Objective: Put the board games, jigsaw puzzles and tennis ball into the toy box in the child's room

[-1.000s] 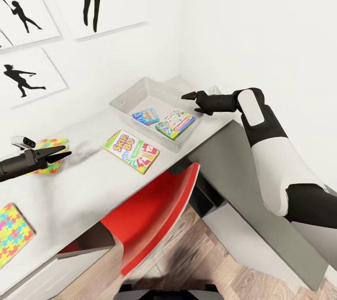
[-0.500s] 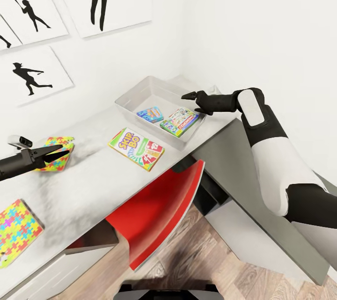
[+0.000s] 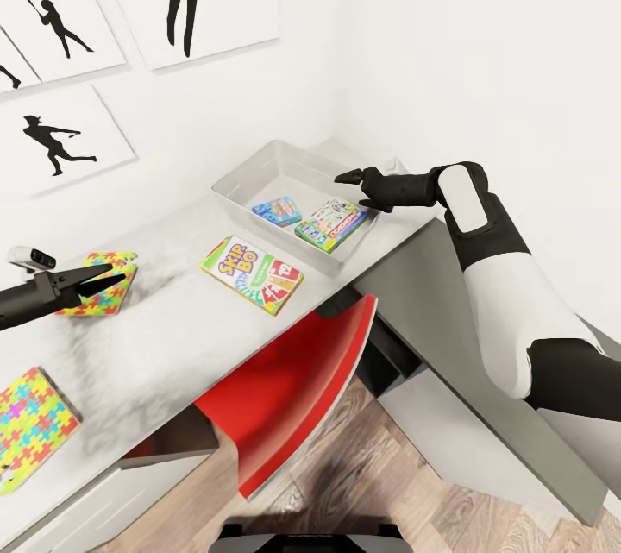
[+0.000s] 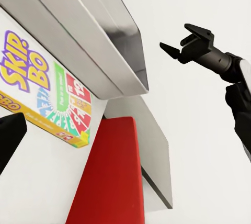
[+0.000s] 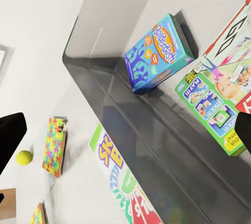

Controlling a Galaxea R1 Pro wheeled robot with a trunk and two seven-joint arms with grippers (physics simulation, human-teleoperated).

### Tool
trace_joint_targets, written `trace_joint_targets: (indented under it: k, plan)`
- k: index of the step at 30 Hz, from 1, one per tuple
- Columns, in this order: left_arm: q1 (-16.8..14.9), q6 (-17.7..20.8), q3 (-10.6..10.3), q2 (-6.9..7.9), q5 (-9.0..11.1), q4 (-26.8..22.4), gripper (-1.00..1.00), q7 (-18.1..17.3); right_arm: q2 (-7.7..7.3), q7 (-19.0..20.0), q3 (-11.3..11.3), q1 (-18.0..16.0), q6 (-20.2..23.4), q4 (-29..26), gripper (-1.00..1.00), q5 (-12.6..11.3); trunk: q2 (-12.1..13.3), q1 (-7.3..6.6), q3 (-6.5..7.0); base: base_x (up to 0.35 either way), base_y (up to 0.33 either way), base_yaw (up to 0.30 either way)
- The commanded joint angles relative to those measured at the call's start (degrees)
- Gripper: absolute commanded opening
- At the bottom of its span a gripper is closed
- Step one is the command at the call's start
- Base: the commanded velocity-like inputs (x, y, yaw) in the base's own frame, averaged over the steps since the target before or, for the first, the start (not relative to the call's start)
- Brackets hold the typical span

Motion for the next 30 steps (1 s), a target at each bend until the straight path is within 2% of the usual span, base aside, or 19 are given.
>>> trace_joint_targets:
  k: [1,18,30]
  plan:
    - [0.0,0.6,0.0,0.01,-0.1,-0.1,1.0,-0.3,-0.01,0.6,0.0,0.0,0.2,0.0,1.0,0.6,-0.1,0.03,-0.08,0.0,0.0,0.0]
    - [0.0,0.6,0.0,0.01,0.0,-0.2,1.0,-0.3,-0.26,0.6,0.0,0.0,0.3,-0.1,1.0,0.7,-0.1,0.03,-0.08,0.0,0.0,0.0]
    - [0.0,0.6,-0.1,-0.37,-0.1,-0.2,1.0,-0.3,-0.79,0.6,-0.1,1.0,0.5,-5.4,1.0,0.5,-0.1,0.03,-0.08,0.0,0.0,0.0]
